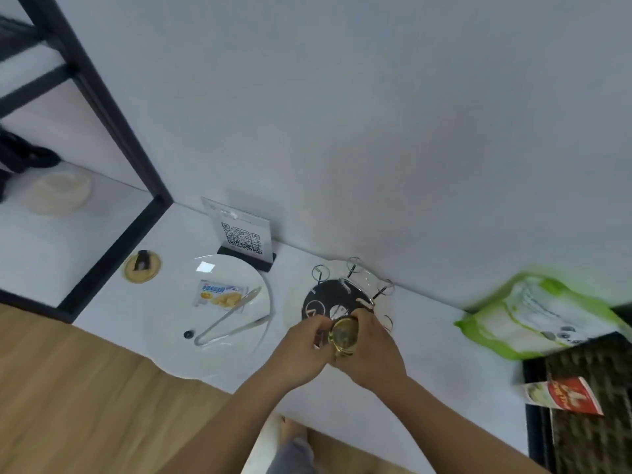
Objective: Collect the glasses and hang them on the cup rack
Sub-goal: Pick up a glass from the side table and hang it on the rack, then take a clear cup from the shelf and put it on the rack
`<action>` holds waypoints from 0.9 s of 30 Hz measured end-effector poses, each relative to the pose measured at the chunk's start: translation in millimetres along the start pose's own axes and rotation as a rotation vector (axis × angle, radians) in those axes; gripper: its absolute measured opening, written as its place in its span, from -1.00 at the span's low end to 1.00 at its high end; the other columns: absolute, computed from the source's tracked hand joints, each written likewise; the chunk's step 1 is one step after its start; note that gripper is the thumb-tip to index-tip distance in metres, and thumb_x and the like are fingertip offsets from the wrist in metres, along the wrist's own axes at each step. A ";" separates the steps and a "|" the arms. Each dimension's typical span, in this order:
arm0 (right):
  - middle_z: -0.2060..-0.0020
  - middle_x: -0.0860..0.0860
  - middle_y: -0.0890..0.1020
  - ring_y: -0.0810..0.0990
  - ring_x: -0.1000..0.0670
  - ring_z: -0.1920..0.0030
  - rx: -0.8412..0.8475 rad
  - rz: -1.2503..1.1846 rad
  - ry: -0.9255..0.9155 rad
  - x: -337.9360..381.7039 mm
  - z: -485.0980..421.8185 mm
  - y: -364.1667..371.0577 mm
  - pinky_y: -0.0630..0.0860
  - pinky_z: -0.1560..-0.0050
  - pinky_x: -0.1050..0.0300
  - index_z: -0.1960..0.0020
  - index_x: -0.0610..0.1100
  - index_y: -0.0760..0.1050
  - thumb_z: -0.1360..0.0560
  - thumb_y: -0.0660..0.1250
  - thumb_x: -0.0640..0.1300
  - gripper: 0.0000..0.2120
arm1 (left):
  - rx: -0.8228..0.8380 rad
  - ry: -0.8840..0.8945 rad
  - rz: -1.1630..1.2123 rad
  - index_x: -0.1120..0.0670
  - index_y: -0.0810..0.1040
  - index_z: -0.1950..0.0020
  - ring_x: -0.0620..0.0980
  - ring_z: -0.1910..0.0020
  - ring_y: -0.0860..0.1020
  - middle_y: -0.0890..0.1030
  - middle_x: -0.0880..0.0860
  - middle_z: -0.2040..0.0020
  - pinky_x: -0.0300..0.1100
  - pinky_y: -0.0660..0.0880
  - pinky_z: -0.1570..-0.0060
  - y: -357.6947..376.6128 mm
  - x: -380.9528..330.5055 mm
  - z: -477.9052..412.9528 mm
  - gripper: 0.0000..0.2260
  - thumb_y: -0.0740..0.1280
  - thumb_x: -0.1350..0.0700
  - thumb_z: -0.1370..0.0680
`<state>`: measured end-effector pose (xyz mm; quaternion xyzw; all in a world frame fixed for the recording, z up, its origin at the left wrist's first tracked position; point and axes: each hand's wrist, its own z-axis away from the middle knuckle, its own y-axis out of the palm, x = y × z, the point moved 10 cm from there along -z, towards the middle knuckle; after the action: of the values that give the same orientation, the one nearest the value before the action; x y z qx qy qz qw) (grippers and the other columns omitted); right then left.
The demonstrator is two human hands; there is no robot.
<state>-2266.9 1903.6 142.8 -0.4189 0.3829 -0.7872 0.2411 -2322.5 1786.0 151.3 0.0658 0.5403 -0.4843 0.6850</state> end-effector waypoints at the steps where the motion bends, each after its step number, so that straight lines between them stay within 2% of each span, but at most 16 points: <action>1: -0.15 0.01 0.50 0.56 -0.04 -0.04 0.016 0.001 0.014 -3.8 0.2 4.9 0.51 0.03 0.07 -0.28 -0.05 0.29 -0.27 0.52 0.19 -0.27 | 0.018 0.000 -0.014 -0.06 0.56 -0.11 -0.08 -0.03 0.57 0.61 -0.05 -0.05 -0.12 0.54 -0.08 3.0 1.9 -1.6 -0.81 0.35 0.08 -0.50; 4: -0.14 0.00 0.50 0.56 -0.04 -0.01 0.042 -0.010 0.045 -10.9 0.1 16.1 0.49 0.07 0.11 -0.26 -0.03 0.30 -0.26 0.55 0.15 -0.29 | 0.066 0.006 -0.047 -0.06 0.55 -0.15 -0.10 -0.04 0.55 0.61 -0.05 -0.08 -0.14 0.53 -0.08 9.8 7.0 -4.1 -0.77 0.35 0.09 -0.49; 7: -0.19 -0.01 0.48 0.57 -0.06 -0.04 0.057 -0.001 0.067 -12.6 -1.6 23.0 0.48 0.07 0.13 -0.29 -0.02 0.27 -0.27 0.57 0.05 -0.28 | 0.079 0.010 -0.050 -0.13 0.51 -0.19 -0.22 0.02 0.52 0.58 -0.15 -0.08 -0.36 0.45 0.06 12.4 11.5 -2.4 -0.73 0.37 0.02 -0.50; 9: -0.27 -0.02 0.43 0.55 -0.07 -0.12 0.069 0.020 0.062 -9.2 -0.6 22.9 0.49 0.04 0.10 -0.38 -0.02 0.21 -0.31 0.54 0.02 -0.23 | 0.075 0.035 -0.085 -0.13 0.50 -0.18 -0.26 0.05 0.51 0.56 -0.16 -0.04 -0.41 0.42 0.08 11.6 10.7 -1.9 -0.74 0.38 0.01 -0.50; 13: -0.37 -0.03 0.34 0.48 -0.06 -0.27 0.076 -0.003 0.061 -10.5 8.9 10.6 0.52 -0.14 0.01 -0.52 -0.01 0.04 -0.37 0.48 0.00 -0.12 | 0.006 0.092 -0.194 -0.03 0.52 -0.09 -0.13 0.08 0.55 0.58 -0.05 0.02 -0.11 0.55 0.00 5.9 -5.4 -11.3 -0.82 0.36 0.06 -0.49; 16: -0.38 -0.02 0.34 0.46 -0.05 -0.28 0.034 -0.026 0.039 -16.6 22.7 -12.6 0.49 -0.17 0.04 -0.54 0.03 0.01 -0.43 0.42 0.02 -0.16 | -0.109 0.088 -0.319 -0.02 0.49 -0.11 -0.06 0.08 0.53 0.54 -0.01 0.00 -0.11 0.53 0.08 -0.5 -27.6 -19.9 -0.80 0.33 0.03 -0.50; 19: -0.36 0.00 0.36 0.46 -0.03 -0.28 -0.062 -0.067 0.067 -35.5 46.9 -46.7 0.47 -0.20 0.04 -0.55 0.08 0.00 -0.47 0.37 0.04 -0.21 | -0.129 0.195 -0.312 -0.03 0.48 -0.19 -0.05 -0.01 0.53 0.52 -0.06 -0.05 -0.16 0.46 0.05 14.3 -73.9 -17.9 -0.76 0.33 0.01 -0.53; 22: -0.37 0.04 0.37 0.47 0.01 -0.29 -0.212 -0.087 0.095 -56.3 72.4 -92.9 0.47 -0.22 0.03 -0.54 0.09 0.06 -0.51 0.33 0.08 -0.29 | -0.068 0.342 -0.235 -0.06 0.49 -0.21 -0.17 0.06 0.54 0.53 -0.12 -0.07 -0.18 0.47 0.02 42.4 -135.0 -6.2 -0.76 0.34 0.02 -0.54; 27: -0.27 0.10 0.49 0.53 0.07 -0.18 -0.528 -0.187 0.084 -92.8 151.6 -178.9 0.53 -0.11 0.05 -0.43 0.08 0.30 -0.50 0.33 0.02 -0.48 | 0.013 0.649 -0.161 -0.18 0.51 -0.07 -0.24 0.10 0.55 0.57 -0.21 0.02 -0.30 0.49 0.11 109.6 -242.1 54.4 -0.78 0.38 0.10 -0.51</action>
<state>-2100.0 2013.4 296.6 -0.4679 0.5439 -0.6958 0.0340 -2192.5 1953.3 320.6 0.1778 0.7306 -0.4941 0.4365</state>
